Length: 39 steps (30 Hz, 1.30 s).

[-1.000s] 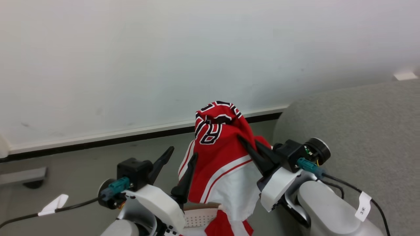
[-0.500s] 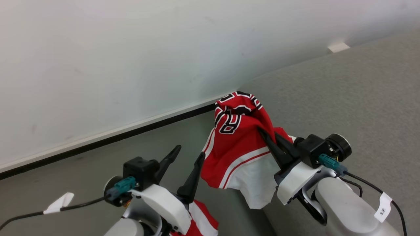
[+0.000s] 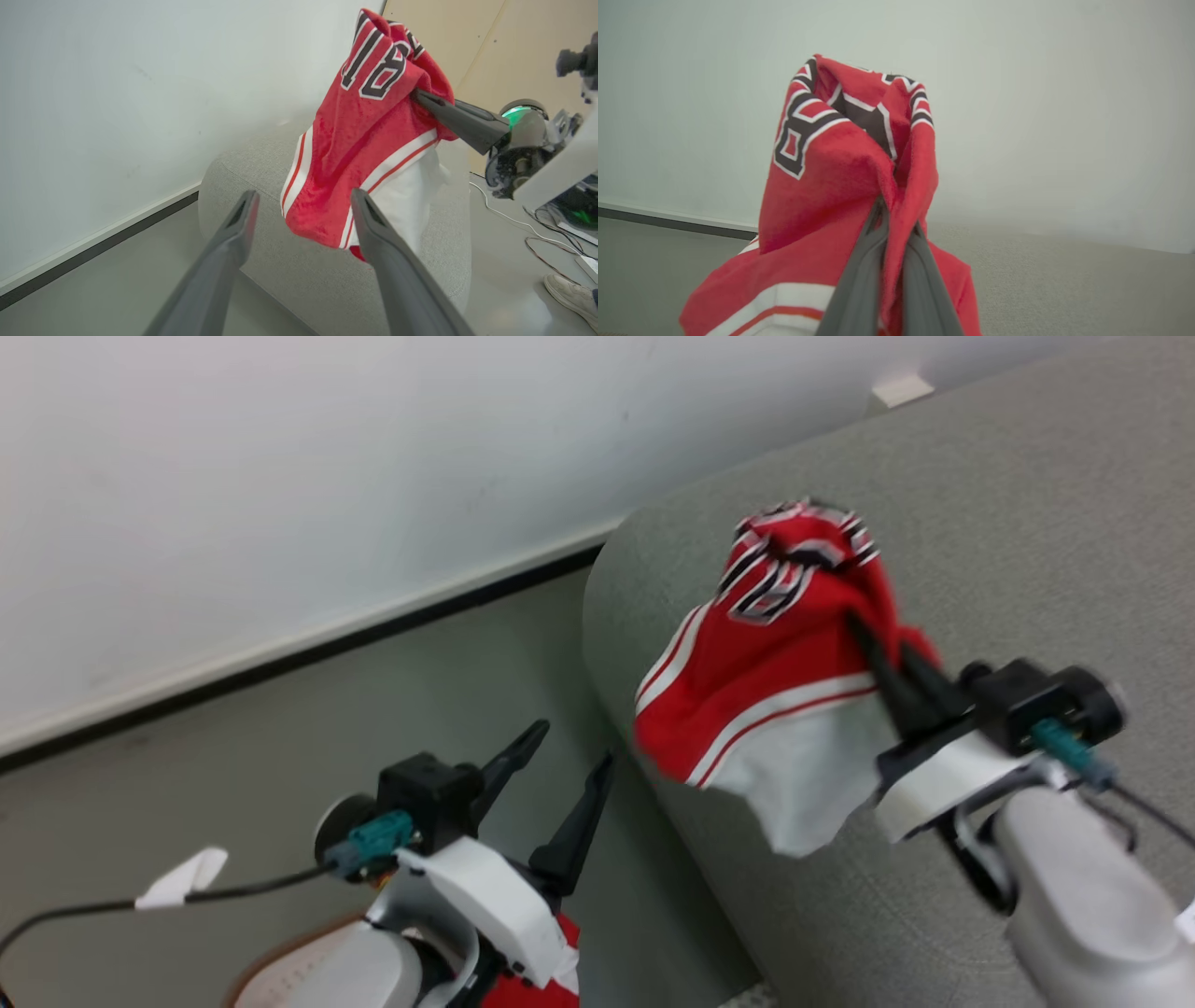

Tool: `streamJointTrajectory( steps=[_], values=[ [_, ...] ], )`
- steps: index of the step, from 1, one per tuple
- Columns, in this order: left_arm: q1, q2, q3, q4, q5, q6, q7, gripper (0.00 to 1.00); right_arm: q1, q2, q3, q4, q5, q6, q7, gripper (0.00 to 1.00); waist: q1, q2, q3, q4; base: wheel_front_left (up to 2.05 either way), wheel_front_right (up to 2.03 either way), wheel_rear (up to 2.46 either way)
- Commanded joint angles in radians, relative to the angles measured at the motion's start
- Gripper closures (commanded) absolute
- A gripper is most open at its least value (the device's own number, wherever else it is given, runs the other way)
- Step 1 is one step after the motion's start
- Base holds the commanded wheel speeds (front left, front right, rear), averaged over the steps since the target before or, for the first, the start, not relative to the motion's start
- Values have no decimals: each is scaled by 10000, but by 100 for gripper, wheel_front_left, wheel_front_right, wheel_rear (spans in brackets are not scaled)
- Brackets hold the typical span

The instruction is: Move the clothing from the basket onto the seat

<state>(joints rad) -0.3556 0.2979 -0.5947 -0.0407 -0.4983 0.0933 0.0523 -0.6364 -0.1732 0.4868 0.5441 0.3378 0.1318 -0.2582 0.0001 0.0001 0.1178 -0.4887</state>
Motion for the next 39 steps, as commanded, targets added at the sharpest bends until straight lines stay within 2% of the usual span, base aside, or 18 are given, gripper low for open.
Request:
streamJointTrajectory(
  steps=[1, 8, 13, 14, 19, 24, 30, 32, 33, 39],
  values=[
    [-377, 217, -65, -189, 220, -116, 232, 0, -440, -159, -661, -110, -365, -21, -72, 100, -1, -1, 1051, 581, 0, 0, 0],
    [-1639, 333, -265, -674, 479, -658, 654, 0, -1796, -585, -3340, 229, -1500, -22, -19, 100, -1, -1, 3039, 1920, 0, 0, 0],
    [-2471, 143, -423, -810, 622, -1005, 678, 0, -2974, -1358, -5072, 699, -2487, -23, 487, 100, -1, -1, 4215, 2859, 0, 0, 0],
    [-2471, 143, -423, -810, 622, -1005, 678, 0, -2974, -1358, -5072, 699, -2487, -23, 487, 100, -1, -1, 4215, 2859, 0, 0, 0],
    [-3002, 30, -424, -789, 674, -1157, 523, 0, -3841, -1874, -6531, 1094, -3374, -23, 1172, 100, -1, -1, 5025, 3379, 0, 0, 0],
    [-3038, -3, -390, -611, 593, -1167, 315, 0, -3749, -1640, -7833, 1555, -4171, -23, 1707, 100, -1, -1, 5355, 3589, 0, 0, 0],
    [-2785, 131, -354, -372, 493, -1151, 105, 0, -3250, -1097, -9305, 2129, -4995, -23, 1596, 100, -1, -1, 5279, 3581, 0, 0, 0],
    [-2729, 198, -348, -296, 471, -1147, 101, 0, -3104, -910, -9646, 2300, -5378, -23, 1606, 48, -1, -1, 5145, 3497, 0, 0, 0],
    [-2741, 240, -339, -284, 511, -1140, 118, 0, -3073, -841, -9751, 2332, -5575, -23, 1538, 0, -1, -1, 5079, 3447, 0, 0, 0],
    [-2647, 297, -211, -166, 421, -1015, 58, 0, -2785, -255, -10224, 2365, -6278, -23, 1024, 0, -1, -1, 4450, 3201, 0, 0, 0]
  ],
)
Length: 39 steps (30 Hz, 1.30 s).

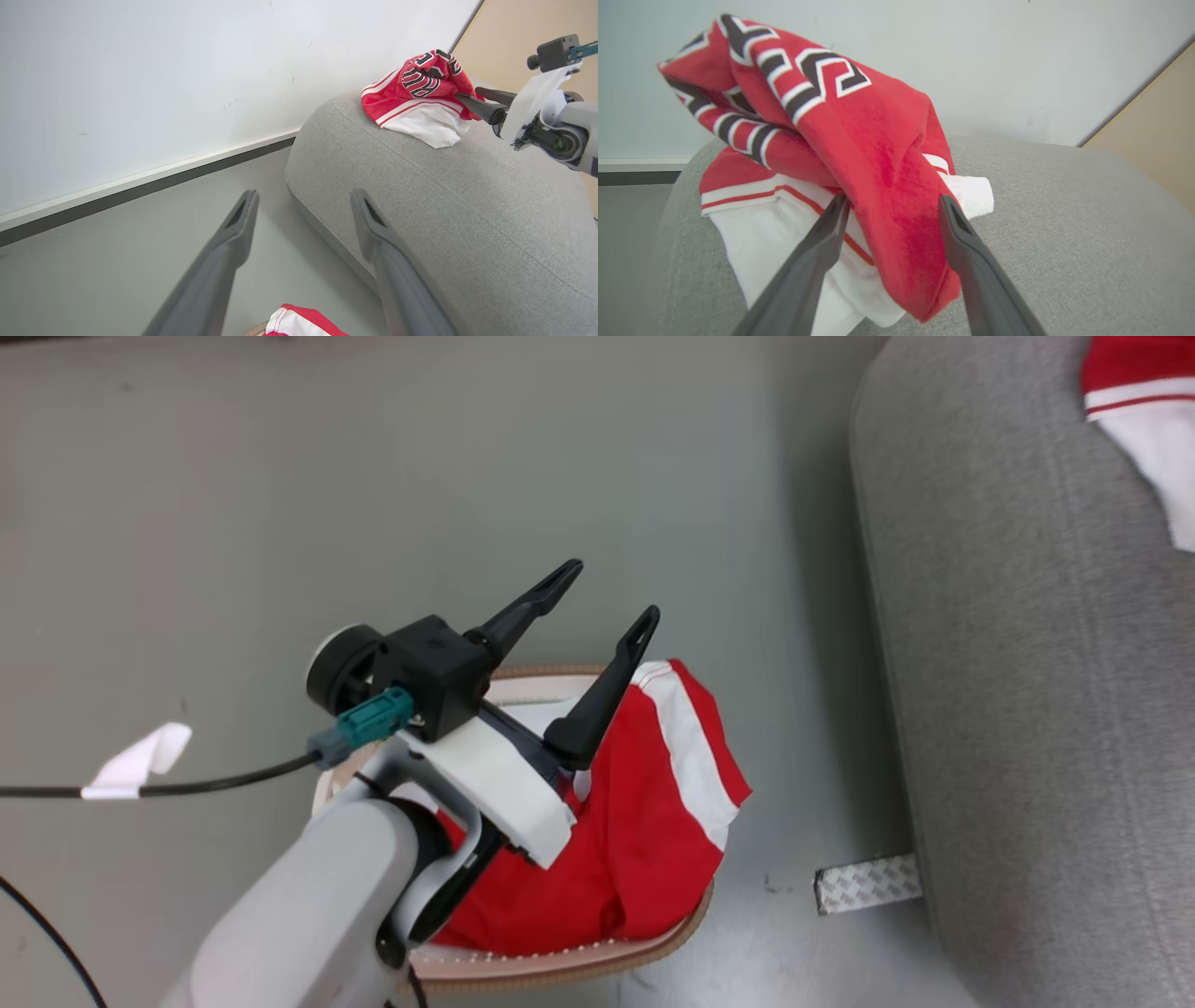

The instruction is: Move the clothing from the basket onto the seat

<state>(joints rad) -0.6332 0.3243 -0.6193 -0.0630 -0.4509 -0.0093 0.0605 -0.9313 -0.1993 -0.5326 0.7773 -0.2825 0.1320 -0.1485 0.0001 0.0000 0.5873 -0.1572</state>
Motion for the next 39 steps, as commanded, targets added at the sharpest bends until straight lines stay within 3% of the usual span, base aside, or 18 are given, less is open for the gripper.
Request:
streamJointTrajectory(
  steps=[1, 11, 23, 36, 39],
  values=[
    [192, 37, 54, 95, -99, 43, -58, 0, 252, 44, 13, 72, -144, -25, -178, 0, -1, 0, -388, -150, 0, 0, 0],
    [1291, 237, 470, 621, -418, 556, -761, 0, 1778, 957, 1387, -1178, 100, -25, -1028, 0, -1, 0, -2238, -262, 0, 0, 0],
    [3094, 193, 1219, 1733, -916, 1328, -2427, 0, 4839, 1411, 3384, -3748, 1490, -24, -1160, 0, -1, 0, -4316, 791, 0, 0, 0],
    [5596, 169, 2596, 2102, -889, 1911, -3243, 0, 7407, 1499, 5359, -3780, 3185, -24, -1151, 0, -1, 0, -5845, 1362, 0, 0, 0],
    [6184, 20, 3051, 1822, -675, 1788, -3244, 0, 7733, 1497, 5639, -3787, 3459, -24, -1152, 0, -1, 0, -5983, 1341, 0, 0, 0]
  ],
)
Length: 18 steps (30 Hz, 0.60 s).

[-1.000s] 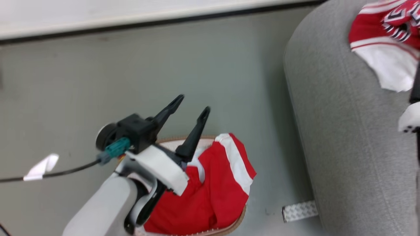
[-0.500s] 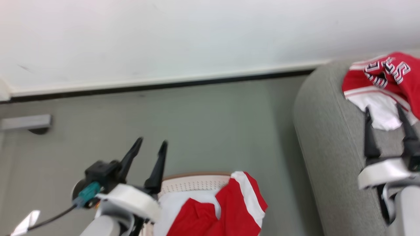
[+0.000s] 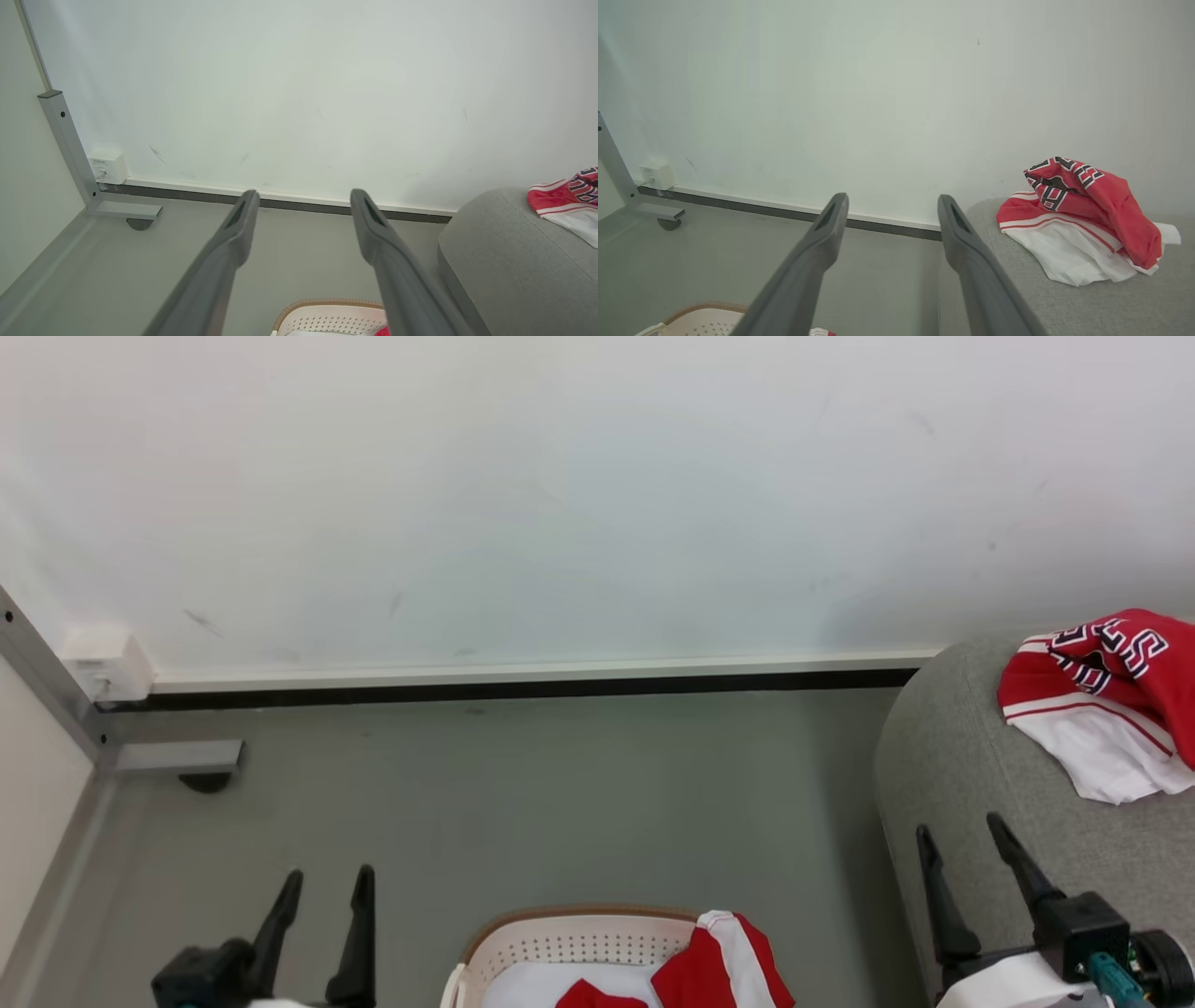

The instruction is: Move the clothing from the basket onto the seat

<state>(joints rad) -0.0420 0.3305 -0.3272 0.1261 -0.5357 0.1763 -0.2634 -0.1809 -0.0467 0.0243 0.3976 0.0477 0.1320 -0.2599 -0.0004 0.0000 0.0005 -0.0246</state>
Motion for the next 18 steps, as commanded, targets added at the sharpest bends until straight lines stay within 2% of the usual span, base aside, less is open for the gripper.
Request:
streamJointTrajectory(
  steps=[1, 10, 18],
  values=[
    [442, -104, 260, -143, 261, -129, -7, 0, 310, -32, 120, -6, 261, -24, -38, 0, 4, 0, -152, 6, 0, 0, 0],
    [1165, -791, 1374, -184, 1005, -777, -12, 0, 860, -34, 475, -69, 526, -24, -38, 0, 4, 0, -342, -310, 0, 0, 0],
    [1240, -1268, 1906, 19, 1442, -1239, -13, 0, 861, -30, 536, 27, 510, -24, -39, 0, 4, 0, -408, -557, 0, 0, 0]
  ],
)
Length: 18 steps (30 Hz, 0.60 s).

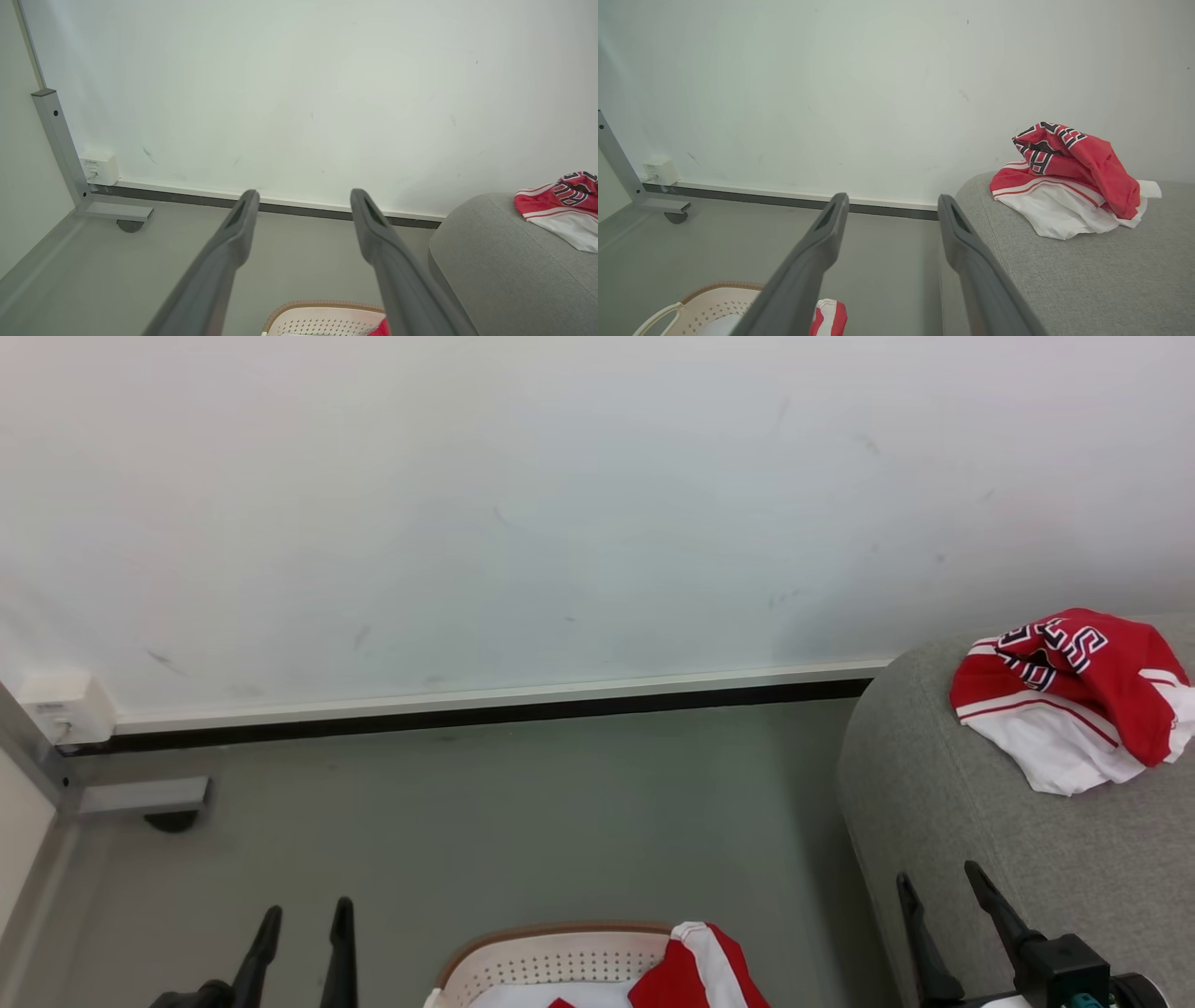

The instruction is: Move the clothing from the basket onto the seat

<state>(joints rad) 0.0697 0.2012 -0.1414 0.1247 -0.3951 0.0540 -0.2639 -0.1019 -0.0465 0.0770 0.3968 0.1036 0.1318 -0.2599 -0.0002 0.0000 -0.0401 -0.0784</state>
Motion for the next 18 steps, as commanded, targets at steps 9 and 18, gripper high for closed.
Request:
streamJointTrajectory(
  steps=[9, 18],
  values=[
    [127, -332, 470, 275, 517, -472, -8, 0, -87, -32, 74, 53, 65, -23, -39, 0, 2, 0, 23, -168, 0, 0, 0],
    [26, -518, 593, 416, 794, -766, -8, 0, -176, -31, 167, -22, 244, -23, -39, 0, 2, 0, 169, -366, 0, 0, 0]
  ],
)
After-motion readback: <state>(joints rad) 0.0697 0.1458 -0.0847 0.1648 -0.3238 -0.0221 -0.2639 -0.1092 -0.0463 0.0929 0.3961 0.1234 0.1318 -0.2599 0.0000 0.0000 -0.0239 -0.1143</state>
